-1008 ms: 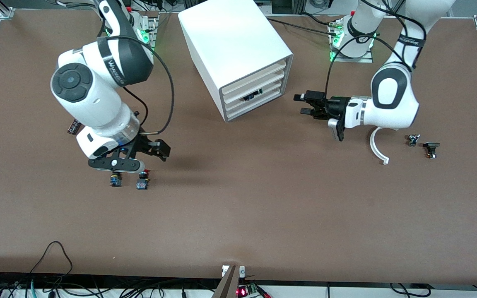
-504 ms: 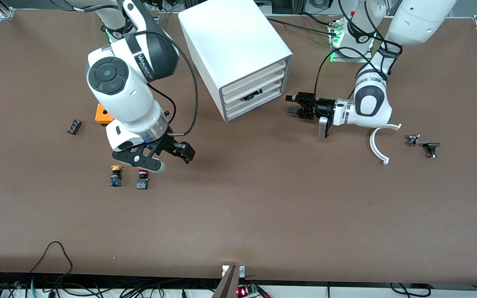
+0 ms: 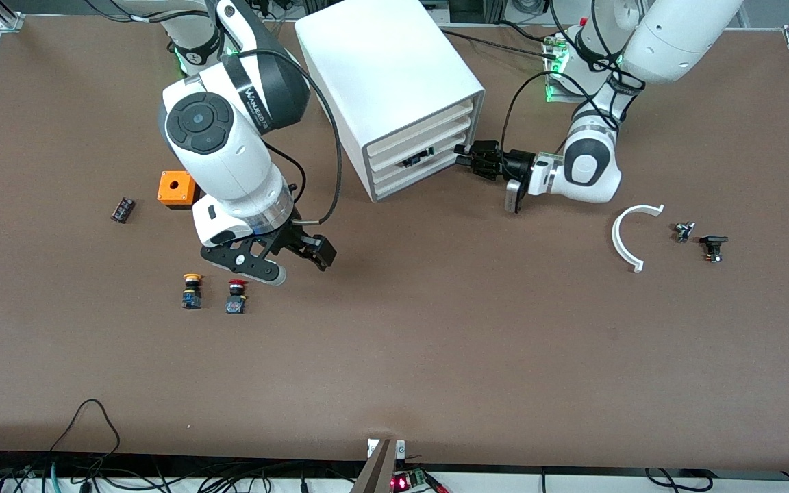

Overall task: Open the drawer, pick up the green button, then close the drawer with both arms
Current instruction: 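Pull the drawer open with the left gripper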

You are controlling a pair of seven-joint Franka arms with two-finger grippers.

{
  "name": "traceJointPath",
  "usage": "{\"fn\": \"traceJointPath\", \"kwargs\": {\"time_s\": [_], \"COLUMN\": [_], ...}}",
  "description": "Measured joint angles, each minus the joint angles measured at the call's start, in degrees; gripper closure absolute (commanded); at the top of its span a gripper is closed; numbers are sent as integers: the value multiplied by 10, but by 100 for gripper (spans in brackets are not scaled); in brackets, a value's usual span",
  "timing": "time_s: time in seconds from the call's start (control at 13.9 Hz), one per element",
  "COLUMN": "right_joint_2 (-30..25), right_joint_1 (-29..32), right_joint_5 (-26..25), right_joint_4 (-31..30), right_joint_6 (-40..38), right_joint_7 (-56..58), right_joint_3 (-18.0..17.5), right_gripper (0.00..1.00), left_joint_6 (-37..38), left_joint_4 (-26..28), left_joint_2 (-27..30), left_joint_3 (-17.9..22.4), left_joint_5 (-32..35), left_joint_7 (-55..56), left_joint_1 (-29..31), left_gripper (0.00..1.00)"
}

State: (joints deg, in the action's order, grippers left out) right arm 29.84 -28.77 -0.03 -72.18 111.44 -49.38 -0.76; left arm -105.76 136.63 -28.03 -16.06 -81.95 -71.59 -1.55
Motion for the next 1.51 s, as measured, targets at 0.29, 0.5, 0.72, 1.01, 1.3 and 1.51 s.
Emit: {"fn": "traceJointPath", "kwargs": {"time_s": [0.29,0.5,0.72,1.01,1.3,1.51], "right_joint_2": [0,0,0,0,0,0], "right_joint_1": [0,0,0,0,0,0], "right_joint_5": [0,0,0,0,0,0], "right_joint_4": [0,1,1,1,1,1], "right_joint_6": [0,0,0,0,0,0], "right_joint_7": [0,0,0,0,0,0], "right_joint_3": [0,0,0,0,0,0], "right_gripper": [0,0,0,0,0,0], "left_joint_6": [0,0,0,0,0,0], "left_joint_4": [1,2,4,5,-2,-26], "left_joint_2": [-23,-35,-41,-43,-43,-42], "left_joint_3": [-3,-10,-14,-14,-9,18], "left_joint_5": [0,0,0,0,0,0], "left_joint_7": [-43,-64,-81,-88,-80,-64], "left_joint_1": [0,0,0,1,9,13], "left_gripper": [55,59,94,100,100,100]}}
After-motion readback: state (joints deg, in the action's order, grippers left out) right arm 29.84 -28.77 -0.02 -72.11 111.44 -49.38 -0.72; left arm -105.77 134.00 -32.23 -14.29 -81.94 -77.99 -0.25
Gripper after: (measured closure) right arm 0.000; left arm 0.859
